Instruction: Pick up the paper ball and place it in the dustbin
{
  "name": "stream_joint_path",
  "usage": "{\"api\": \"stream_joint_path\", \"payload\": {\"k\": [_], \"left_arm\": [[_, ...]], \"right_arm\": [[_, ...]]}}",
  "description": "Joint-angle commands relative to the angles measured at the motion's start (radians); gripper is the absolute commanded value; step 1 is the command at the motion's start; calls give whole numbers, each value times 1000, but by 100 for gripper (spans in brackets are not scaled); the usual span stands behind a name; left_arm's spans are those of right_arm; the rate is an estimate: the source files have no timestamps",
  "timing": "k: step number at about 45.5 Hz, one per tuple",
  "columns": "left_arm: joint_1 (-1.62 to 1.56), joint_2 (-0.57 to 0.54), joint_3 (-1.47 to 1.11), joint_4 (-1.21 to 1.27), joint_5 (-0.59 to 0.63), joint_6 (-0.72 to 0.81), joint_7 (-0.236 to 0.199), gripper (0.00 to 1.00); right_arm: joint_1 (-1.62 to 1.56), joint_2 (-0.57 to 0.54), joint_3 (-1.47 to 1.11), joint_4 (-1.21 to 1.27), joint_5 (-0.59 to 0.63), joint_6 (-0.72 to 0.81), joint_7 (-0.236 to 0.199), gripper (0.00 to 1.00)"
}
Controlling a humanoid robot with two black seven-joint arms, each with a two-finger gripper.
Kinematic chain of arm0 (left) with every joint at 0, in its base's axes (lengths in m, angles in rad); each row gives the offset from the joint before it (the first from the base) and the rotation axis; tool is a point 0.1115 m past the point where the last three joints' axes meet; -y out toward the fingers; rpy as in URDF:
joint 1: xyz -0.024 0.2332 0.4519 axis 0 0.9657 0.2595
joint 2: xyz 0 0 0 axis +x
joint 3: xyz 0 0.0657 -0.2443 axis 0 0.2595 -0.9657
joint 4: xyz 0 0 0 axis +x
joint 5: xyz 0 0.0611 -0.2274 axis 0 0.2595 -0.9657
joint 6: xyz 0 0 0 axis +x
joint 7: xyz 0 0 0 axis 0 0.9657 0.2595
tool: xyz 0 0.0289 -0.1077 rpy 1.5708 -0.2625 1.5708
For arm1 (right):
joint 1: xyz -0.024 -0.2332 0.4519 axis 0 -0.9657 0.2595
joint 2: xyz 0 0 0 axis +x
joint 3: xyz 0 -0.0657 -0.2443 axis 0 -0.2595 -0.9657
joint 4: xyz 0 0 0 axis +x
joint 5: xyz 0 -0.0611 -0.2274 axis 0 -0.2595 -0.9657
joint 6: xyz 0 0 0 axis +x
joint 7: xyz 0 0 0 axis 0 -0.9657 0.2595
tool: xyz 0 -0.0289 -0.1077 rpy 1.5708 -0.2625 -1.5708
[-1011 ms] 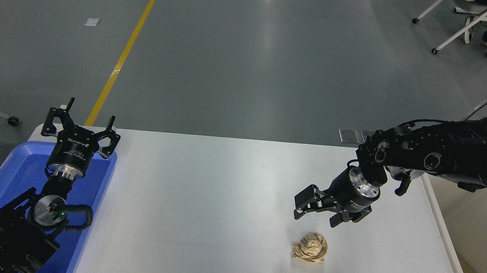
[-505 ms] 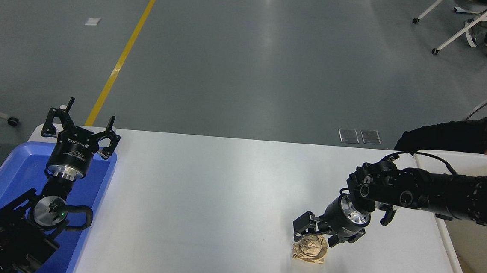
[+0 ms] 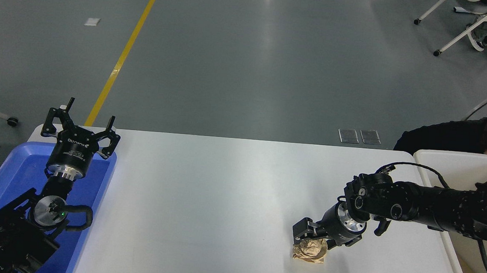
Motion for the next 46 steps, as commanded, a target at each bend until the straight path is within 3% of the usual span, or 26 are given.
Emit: {"api": "stream_joint_path", "payload": {"k": [1, 16, 29, 46], "left_arm": [[0, 0, 1, 0, 0, 0, 0, 100], [0, 0, 1, 0, 0, 0, 0, 100], [3, 0, -3, 0, 0, 0, 0, 100], [3, 0, -3, 0, 0, 0, 0, 100]], "right_arm": [[54, -35, -17, 30, -11, 4, 1, 0], [308, -182, -129, 218, 25, 62, 1, 0], [840, -362, -362, 530, 127, 120, 1, 0], [1407, -368, -620, 766, 219, 192, 0, 0]]}}
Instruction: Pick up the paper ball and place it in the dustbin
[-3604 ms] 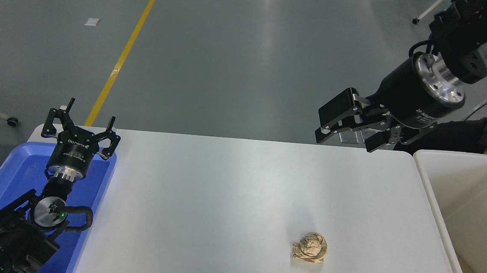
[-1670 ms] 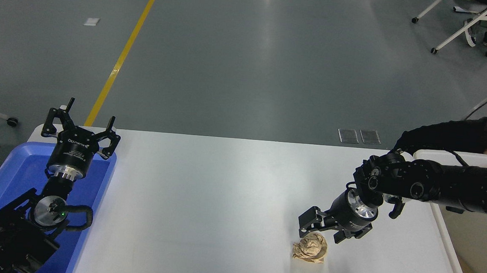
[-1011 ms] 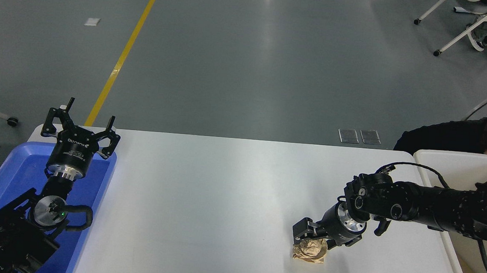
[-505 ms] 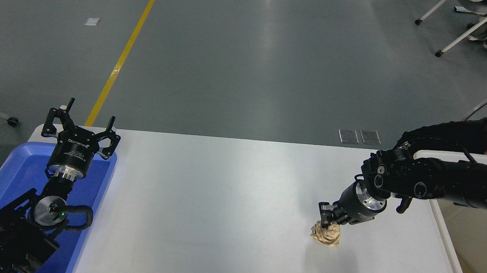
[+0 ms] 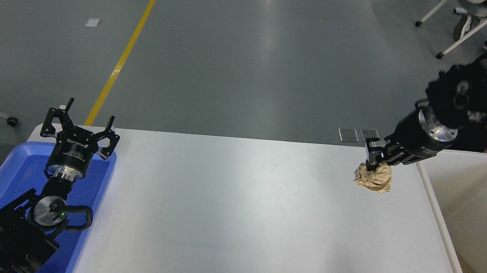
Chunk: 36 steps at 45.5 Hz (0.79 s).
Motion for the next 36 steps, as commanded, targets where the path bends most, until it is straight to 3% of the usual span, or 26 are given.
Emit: {"api": "stream_joint_path", "payload": {"k": [1, 17, 29, 36], "left_arm": [[0, 0, 0, 0, 0, 0, 0, 100], [0, 0, 0, 0, 0, 0, 0, 100], [0, 0, 0, 0, 0, 0, 0, 100], [-1, 0, 0, 0, 0, 0, 0, 100]], "right_arm": [[342, -22, -153, 155, 55, 46, -1, 0], [408, -80, -314, 155, -11, 42, -1, 0], [272, -393, -351, -38, -305, 13, 0, 0], [-1, -571, -214, -266, -355, -100, 2, 0]]}}
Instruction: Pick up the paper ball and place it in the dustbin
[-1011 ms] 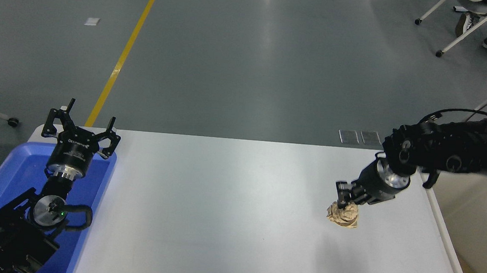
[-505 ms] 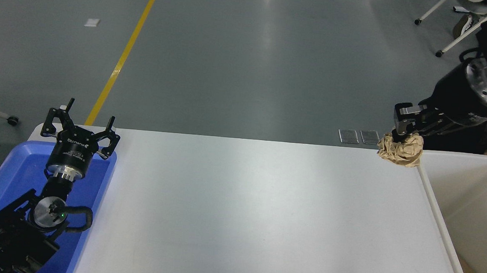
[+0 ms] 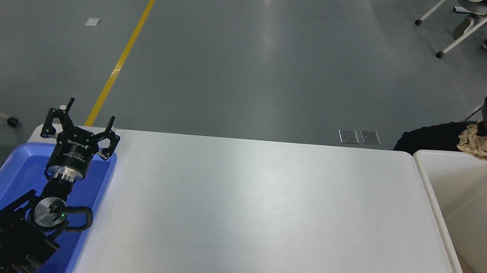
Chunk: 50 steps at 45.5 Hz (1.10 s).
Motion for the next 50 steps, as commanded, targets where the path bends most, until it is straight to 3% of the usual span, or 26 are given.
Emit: {"api": "stream_joint_path", "payload": {"k": [1, 12, 23, 32, 50], "left_arm": [[0, 0, 0, 0, 0, 0, 0, 100], [-1, 0, 0, 0, 0, 0, 0, 100], [-1, 0, 0, 0, 0, 0, 0, 100], [-1, 0, 0, 0, 0, 0, 0, 100], [-1, 0, 0, 0, 0, 0, 0, 100]], "right_arm": [[-315, -255, 130, -277, -124, -121, 1, 0], [-1019, -249, 624, -527, -40, -353, 1, 0], [-1610, 55, 1068, -929, 227, -519, 1, 0], [-1758, 259, 1114, -1141, 428, -546, 4, 0], [-1733, 267, 1106, -1130, 426, -539, 7, 0]]}}
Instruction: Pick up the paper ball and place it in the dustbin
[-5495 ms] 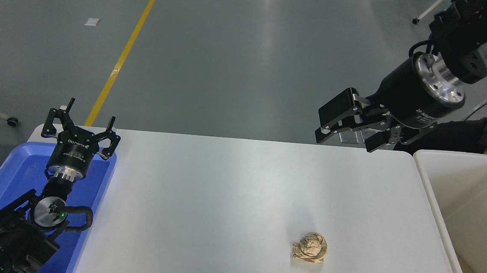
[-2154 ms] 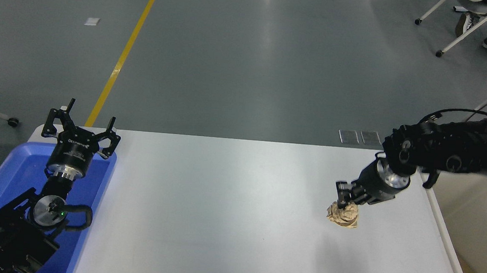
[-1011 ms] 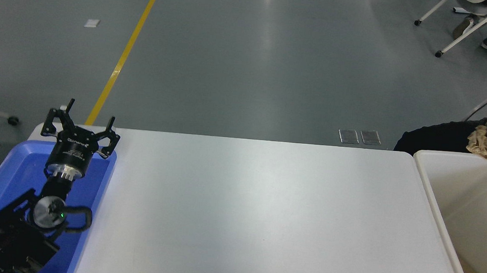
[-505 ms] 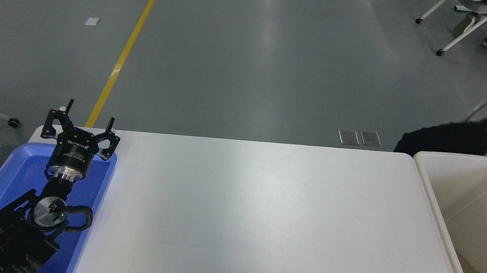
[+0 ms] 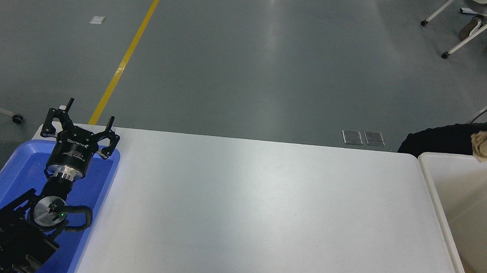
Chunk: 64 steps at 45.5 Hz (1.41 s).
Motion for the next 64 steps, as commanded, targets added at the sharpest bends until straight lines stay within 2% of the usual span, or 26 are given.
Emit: {"api": "stream_joint_path", "payload": {"k": [1, 64], "left_arm": [[0, 0, 0, 0, 0, 0, 0, 100], [0, 0, 0, 0, 0, 0, 0, 100]], "right_arm": [[-39, 29, 24, -39, 24, -10, 1, 0], [3, 29, -52, -56, 18, -13, 0, 0]]}}
